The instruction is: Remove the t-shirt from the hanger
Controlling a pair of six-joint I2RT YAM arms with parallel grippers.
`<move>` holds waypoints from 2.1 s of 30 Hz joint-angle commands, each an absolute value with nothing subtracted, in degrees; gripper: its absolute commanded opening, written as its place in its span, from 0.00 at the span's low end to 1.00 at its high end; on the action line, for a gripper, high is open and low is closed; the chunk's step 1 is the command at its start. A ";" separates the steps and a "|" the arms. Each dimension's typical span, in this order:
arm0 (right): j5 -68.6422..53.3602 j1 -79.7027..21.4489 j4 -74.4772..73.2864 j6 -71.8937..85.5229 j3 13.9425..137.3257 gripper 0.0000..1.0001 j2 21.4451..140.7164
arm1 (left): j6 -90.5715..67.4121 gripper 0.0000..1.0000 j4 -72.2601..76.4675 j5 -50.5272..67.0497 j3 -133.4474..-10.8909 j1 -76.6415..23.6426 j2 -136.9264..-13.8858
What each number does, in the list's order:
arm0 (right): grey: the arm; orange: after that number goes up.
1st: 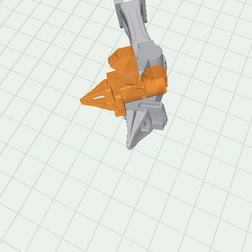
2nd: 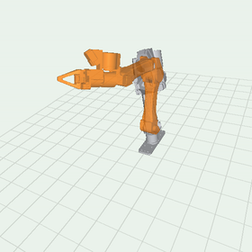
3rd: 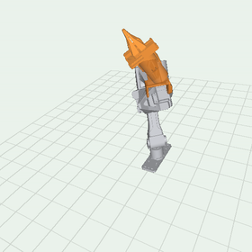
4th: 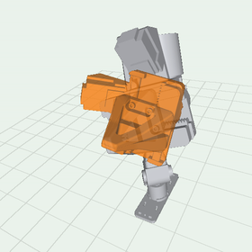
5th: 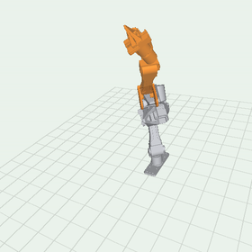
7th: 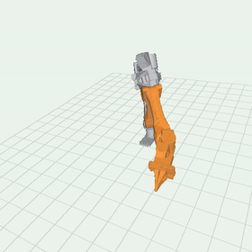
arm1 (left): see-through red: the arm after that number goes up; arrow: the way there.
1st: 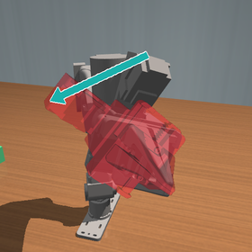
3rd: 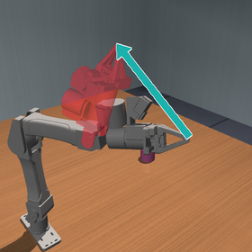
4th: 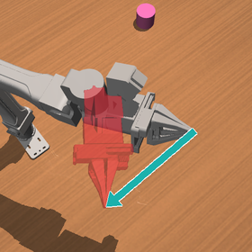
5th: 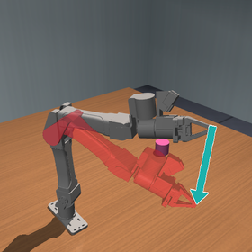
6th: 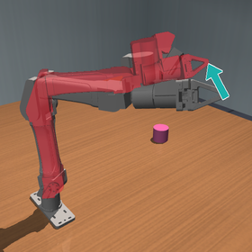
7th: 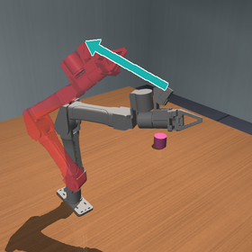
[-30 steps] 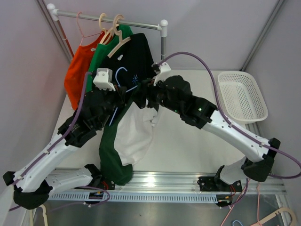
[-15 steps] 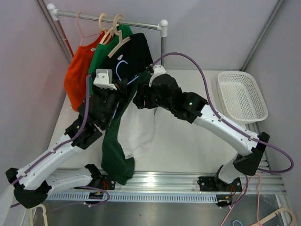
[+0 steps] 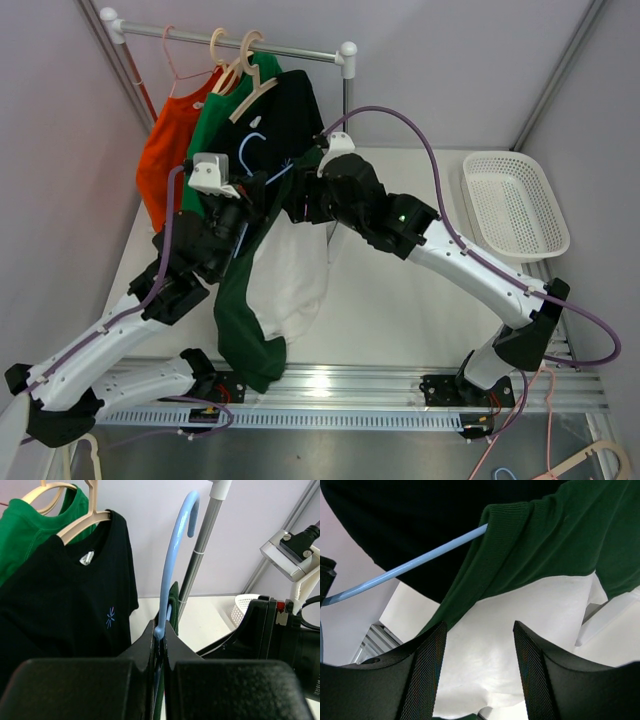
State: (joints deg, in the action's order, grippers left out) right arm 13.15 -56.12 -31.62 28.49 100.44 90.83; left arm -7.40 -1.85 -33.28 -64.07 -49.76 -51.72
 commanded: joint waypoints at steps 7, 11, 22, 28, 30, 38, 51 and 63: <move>14.50 -56.16 -27.16 28.21 100.72 0.62 91.58 | -9.67 0.01 1.05 -32.26 -62.58 -50.36 -49.66; 13.71 -56.51 -25.84 28.48 100.98 0.62 92.02 | -10.02 0.01 0.53 -32.52 -62.40 -50.45 -50.44; 16.17 -56.34 -28.21 28.74 103.45 0.10 95.98 | -9.84 0.01 0.62 -32.26 -61.61 -50.89 -48.69; 18.37 -56.95 -29.53 26.28 105.99 0.03 95.54 | -10.46 0.01 0.53 -31.82 -61.00 -50.89 -50.09; 19.68 -57.74 -30.49 24.18 107.39 0.03 95.80 | -11.42 0.01 0.44 -31.38 -61.17 -50.89 -50.71; 19.52 -60.90 -28.92 18.81 108.99 0.00 95.01 | -13.36 0.01 -0.70 -30.67 -62.14 -50.89 -56.85; 11.00 -66.53 -28.66 16.61 100.47 0.00 89.13 | -11.43 0.01 -2.37 -33.39 -68.90 -50.89 -61.61; 11.86 -69.00 -23.64 19.43 87.54 0.12 75.15 | -14.15 0.01 -4.83 -32.70 -74.00 -49.83 -65.74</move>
State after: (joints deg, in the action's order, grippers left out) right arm 16.95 -65.84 -26.65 18.61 88.07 78.78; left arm -12.64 -7.97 -31.05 -71.33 -51.09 -64.45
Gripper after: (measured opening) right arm 0.072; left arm 0.036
